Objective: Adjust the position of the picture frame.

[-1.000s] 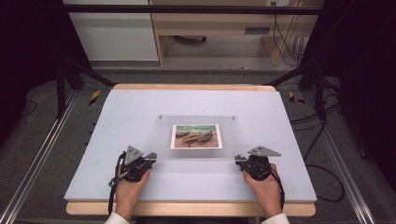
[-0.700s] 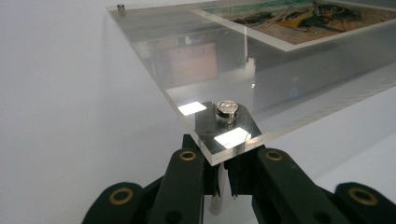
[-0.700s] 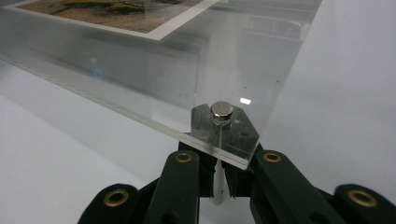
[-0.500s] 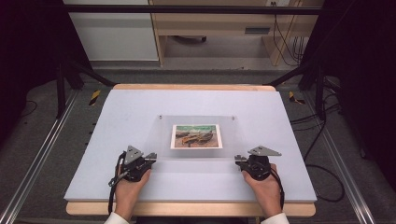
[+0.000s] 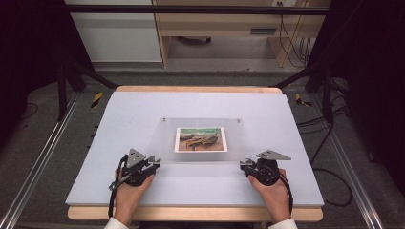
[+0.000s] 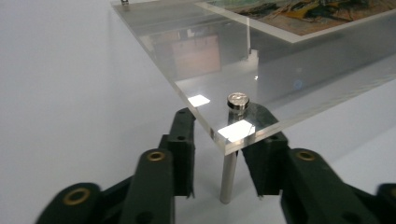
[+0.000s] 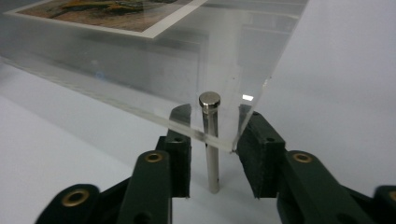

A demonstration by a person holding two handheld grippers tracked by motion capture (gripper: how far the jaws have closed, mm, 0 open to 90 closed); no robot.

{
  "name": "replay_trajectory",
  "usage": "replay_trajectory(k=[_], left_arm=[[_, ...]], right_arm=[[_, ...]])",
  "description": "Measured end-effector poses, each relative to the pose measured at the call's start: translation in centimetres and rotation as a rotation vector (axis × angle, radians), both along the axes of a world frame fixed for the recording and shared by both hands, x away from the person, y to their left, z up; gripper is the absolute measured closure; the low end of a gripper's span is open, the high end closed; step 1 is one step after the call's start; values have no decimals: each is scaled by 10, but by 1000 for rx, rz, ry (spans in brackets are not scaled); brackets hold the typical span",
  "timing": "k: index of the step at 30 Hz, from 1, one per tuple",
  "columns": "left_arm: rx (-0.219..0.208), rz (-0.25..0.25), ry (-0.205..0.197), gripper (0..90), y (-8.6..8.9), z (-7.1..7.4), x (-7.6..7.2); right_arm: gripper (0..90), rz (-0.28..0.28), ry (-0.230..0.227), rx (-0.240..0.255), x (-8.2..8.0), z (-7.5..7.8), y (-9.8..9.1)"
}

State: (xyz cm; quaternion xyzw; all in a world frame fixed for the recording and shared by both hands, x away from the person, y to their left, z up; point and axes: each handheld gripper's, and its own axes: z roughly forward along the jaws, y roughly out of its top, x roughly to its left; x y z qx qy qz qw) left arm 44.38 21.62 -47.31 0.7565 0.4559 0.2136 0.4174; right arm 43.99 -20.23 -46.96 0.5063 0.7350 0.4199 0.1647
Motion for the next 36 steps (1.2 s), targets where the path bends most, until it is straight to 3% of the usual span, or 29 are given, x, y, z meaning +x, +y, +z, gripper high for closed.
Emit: replay_trajectory(k=[6, 11, 16, 29, 36], left_arm=[[10, -30, 25, 387, 0, 2, -3], [-28, -74, 51, 229, 1, 4, -4], [-58, -100, 62, 102, 3, 8, -5], [-89, -110, 15, 81, 11, 17, -3], [-27, -116, -36, 81, 10, 24, -3]], right_arm=[[423, -6, -14, -22, -11, 4, -4], [256, -2, -33, -16, -15, 7, -7], [155, -10, -44, 0, -15, 11, -8], [116, -9, -125, 15, -16, 22, -9], [143, -24, -155, -17, -14, 26, -6]])
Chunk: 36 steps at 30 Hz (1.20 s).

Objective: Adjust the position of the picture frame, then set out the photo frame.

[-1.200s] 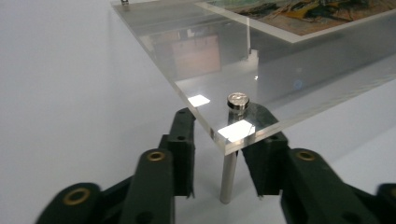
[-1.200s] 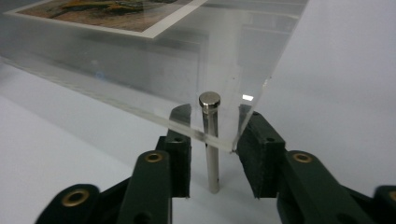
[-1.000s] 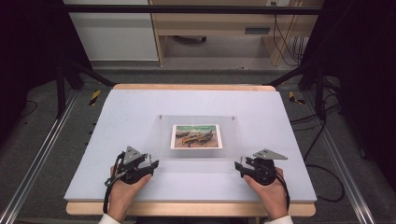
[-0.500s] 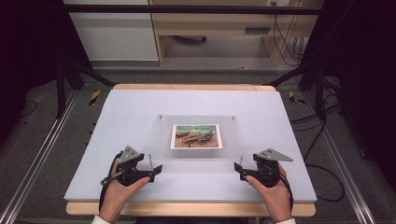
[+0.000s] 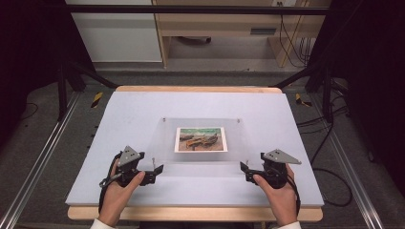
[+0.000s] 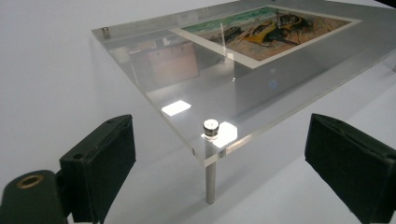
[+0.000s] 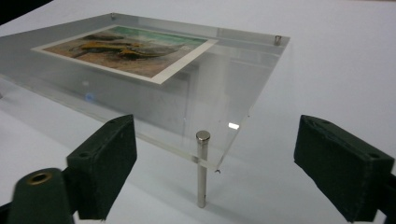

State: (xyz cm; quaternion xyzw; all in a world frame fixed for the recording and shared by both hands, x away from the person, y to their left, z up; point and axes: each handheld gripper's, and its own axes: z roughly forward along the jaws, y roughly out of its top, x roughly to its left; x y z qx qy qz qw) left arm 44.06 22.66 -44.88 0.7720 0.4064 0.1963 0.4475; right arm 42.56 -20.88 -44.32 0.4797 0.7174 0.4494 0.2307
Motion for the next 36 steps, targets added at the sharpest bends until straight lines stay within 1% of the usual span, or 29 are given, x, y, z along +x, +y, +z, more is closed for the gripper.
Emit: replay_trajectory(k=[1, 4, 7, 9, 12, 13, 15, 17, 20, 21, 22, 23, 24, 25, 26, 27, 28, 29, 30, 31, 33, 35, 36], left_arm=[[5, 0, -5, 81, 0, 1, 0], [1, 8, -19, 81, 0, 3, 1], [-10, 14, -32, 81, 0, 8, 2], [-18, 13, -33, 82, -1, 11, 3], [-46, 8, -10, 82, -2, 13, 9], [-47, 3, 3, 82, -3, 14, 13], [-34, -2, 14, 82, -5, 16, 19], [-36, -10, 31, 81, -7, 19, 28], [-43, -22, 46, 83, -9, 22, 39], [-44, -20, 47, 84, -9, 21, 40], [-55, -14, 51, 87, -8, 20, 41], [-62, -8, 57, 98, -8, 19, 42], [-57, -3, 62, 98, -9, 18, 43], [-54, 4, 60, 99, -9, 18, 42], [-62, 14, 56, 100, -8, 18, 42], [-78, 20, 59, 103, -7, 16, 41], [-93, 21, 68, 110, -7, 15, 41], [-111, 24, 75, 116, -6, 13, 41], [-120, 25, 81, 124, -6, 11, 41], [-121, 28, 83, 130, -6, 10, 41], [-125, 35, 94, 133, -5, 7, 42], [-145, 46, 106, 133, -3, 5, 43], [-149, 47, 114, 136, -3, 3, 44]], right_arm=[[144, -6, -6, -3, 0, 1, 1], [147, -13, -22, -14, 1, 3, 2], [152, -20, -36, -17, 1, 6, 2], [154, -22, -42, -23, 3, 7, 3], [167, -21, -39, -24, 9, 11, 6], [171, -23, -35, -24, 12, 13, 8], [183, -21, -30, -28, 18, 17, 11], [196, -7, -15, -15, 27, 20, 14], [196, 13, 19, -30, 40, 21, 17], [196, 15, 24, -22, 43, 20, 16], [195, 15, 30, -9, 44, 19, 16], [194, 17, 43, 21, 47, 14, 14], [194, 17, 43, 21, 47, 14, 14], [188, 24, 55, 26, 47, 13, 14], [186, 31, 57, 27, 48, 12, 14], [188, 27, 63, 40, 48, 11, 13], [186, 32, 83, 59, 49, 9, 13], [185, 40, 93, 66, 50, 7, 13], [186, 40, 100, 68, 50, 6, 13], [185, 47, 102, 61, 51, 5, 13], [184, 59, 117, 84, 52, 3, 13], [184, 62, 136, 105, 52, 1, 13], [179, 67, 137, 104, 53, 0, 14]])
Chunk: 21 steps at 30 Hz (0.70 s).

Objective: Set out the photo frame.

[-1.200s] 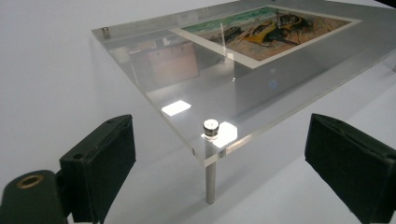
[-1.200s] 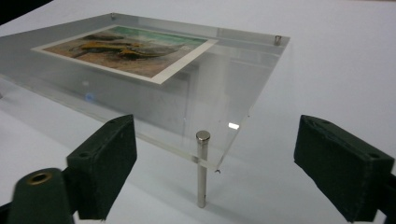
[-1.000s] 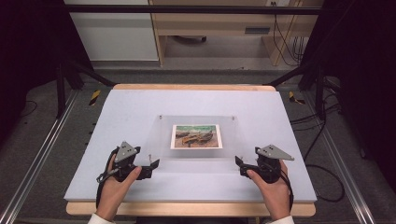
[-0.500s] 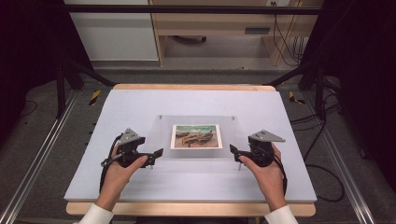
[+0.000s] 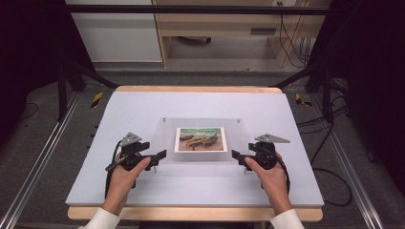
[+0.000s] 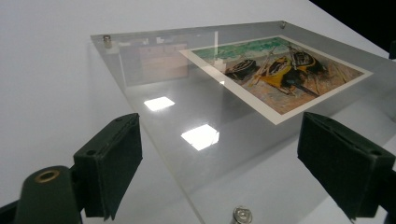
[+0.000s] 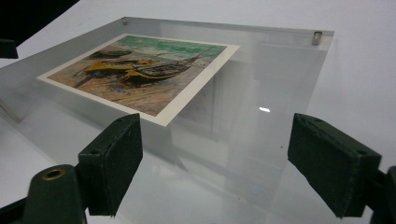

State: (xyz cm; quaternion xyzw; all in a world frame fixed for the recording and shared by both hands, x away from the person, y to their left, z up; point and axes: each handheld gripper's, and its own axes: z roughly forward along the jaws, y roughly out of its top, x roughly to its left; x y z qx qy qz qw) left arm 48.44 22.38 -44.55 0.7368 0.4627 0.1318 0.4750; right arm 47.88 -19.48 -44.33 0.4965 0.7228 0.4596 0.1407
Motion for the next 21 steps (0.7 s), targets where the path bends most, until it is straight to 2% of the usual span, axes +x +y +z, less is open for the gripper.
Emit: replay_trajectory(k=[5, 8, 10, 17, 21], left_arm=[[-33, -13, 41, 144, 0, -7, 2], [-45, -19, 61, 132, -2, -11, 3], [-52, -16, 64, 137, -2, -11, 4], [-91, -17, 110, 137, 1, -14, 5], [-104, -23, 125, 131, 3, -15, 6]], right_arm=[[178, -3, -8, 13, 1, -2, -1], [167, -5, 38, -9, 1, -6, -2], [159, 2, 55, 21, 2, -8, -3], [149, -5, 65, 33, 2, -9, -3], [148, -6, 97, 74, 3, -11, -6]])
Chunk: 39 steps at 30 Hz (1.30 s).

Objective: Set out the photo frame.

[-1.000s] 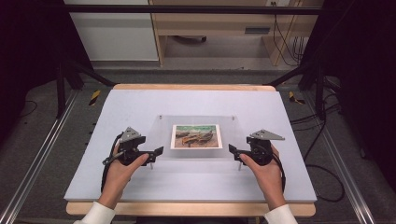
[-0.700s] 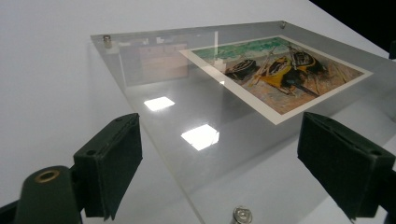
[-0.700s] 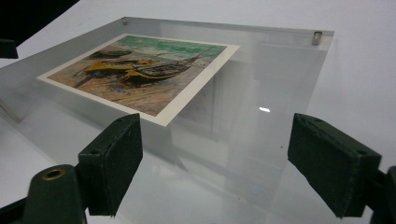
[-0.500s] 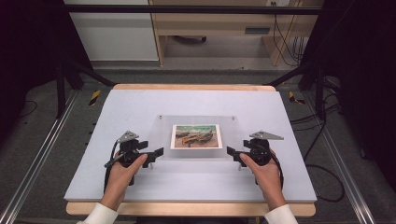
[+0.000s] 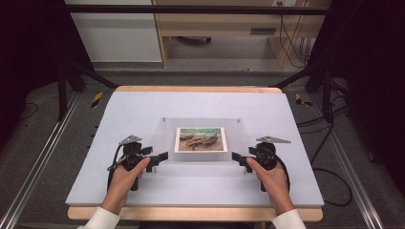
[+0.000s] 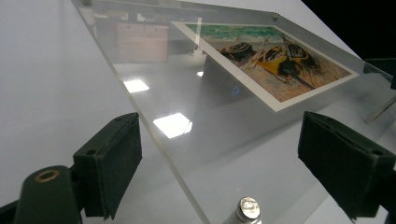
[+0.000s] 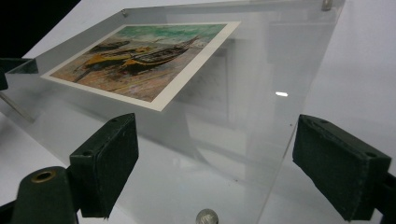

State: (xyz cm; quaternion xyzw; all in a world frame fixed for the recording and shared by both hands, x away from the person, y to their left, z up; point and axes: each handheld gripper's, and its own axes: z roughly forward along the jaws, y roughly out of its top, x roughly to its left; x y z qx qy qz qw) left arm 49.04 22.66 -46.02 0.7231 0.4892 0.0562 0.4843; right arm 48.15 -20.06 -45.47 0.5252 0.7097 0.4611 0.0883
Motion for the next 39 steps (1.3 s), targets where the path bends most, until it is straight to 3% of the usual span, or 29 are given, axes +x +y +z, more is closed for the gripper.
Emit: replay_trajectory(k=[5, 7, 12, 39], left_arm=[[-78, -34, 52, 129, -1, -6, 1], [-65, -21, 35, 133, -2, -5, 1], [-81, -41, 42, 133, -1, -7, 3], [-66, -52, 57, 158, 1, -4, 5]], right_arm=[[148, 3, 13, 29, 1, -2, -3], [153, 7, 19, 42, 1, -3, -4], [159, 24, 65, 96, 3, -6, -6], [172, 28, 69, 80, 4, -4, -5]])
